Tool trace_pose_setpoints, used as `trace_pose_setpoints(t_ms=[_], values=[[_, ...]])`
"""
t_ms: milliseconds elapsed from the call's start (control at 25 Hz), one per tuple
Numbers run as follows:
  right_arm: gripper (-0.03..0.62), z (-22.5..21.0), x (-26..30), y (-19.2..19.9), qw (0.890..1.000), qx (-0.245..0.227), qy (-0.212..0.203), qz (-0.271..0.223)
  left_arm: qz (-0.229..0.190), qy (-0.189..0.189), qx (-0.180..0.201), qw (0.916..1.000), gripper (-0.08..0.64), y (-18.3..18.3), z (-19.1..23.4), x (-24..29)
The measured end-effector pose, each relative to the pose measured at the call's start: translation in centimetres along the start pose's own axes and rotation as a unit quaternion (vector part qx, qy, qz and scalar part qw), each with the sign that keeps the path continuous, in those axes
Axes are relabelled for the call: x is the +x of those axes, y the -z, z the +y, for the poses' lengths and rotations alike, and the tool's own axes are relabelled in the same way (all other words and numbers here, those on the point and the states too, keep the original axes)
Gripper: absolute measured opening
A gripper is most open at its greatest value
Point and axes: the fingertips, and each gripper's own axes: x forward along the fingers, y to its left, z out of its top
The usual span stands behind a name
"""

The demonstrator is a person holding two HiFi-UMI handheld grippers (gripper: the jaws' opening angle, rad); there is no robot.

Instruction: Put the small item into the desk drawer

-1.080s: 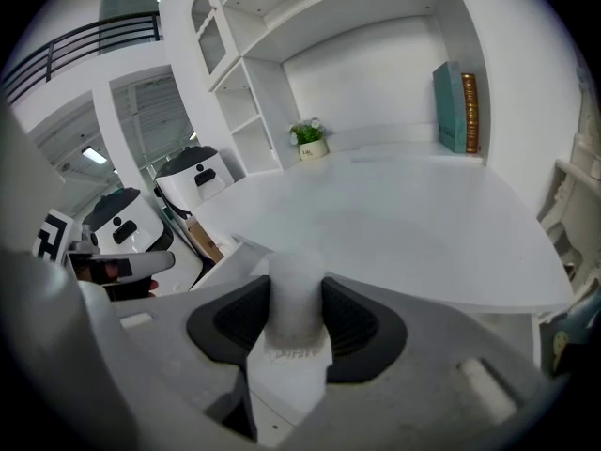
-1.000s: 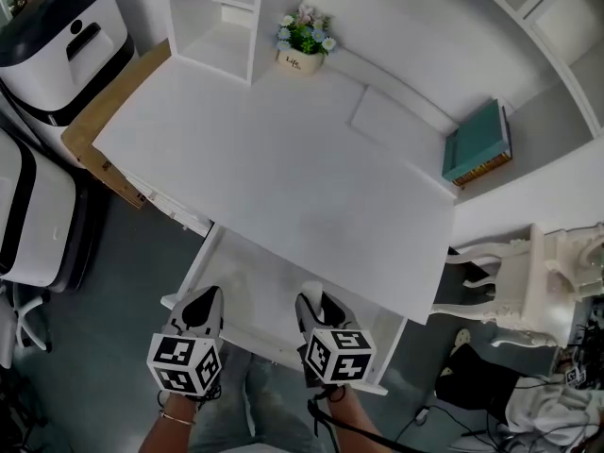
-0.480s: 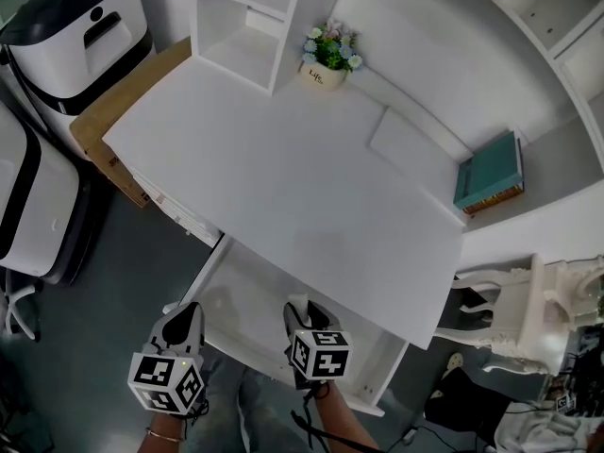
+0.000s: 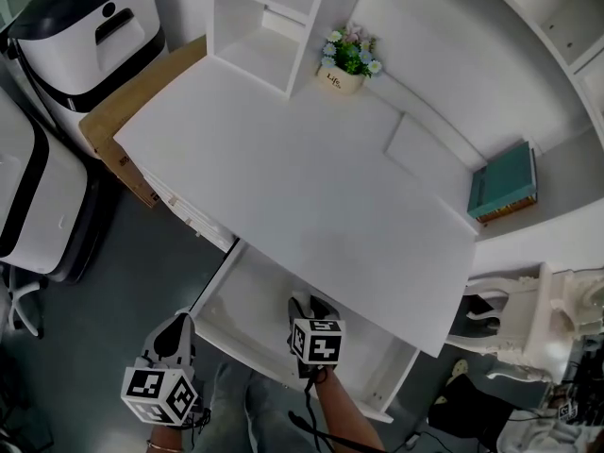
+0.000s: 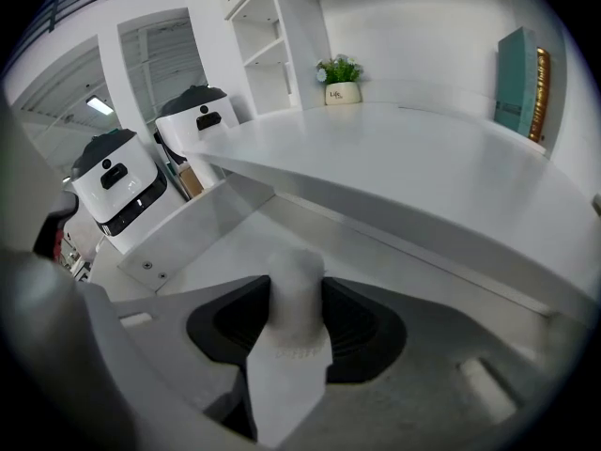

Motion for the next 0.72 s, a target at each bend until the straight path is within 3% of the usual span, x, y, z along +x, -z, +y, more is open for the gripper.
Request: trace_pose_setpoints(t_ms=[720], values=[[0.173,0.0,3.0,0.6,1.000,-0.005,0.019,0.018,0.005,-0.014,-0.004,0.9999,-0.002,-0.2,2.3,-0.5]])
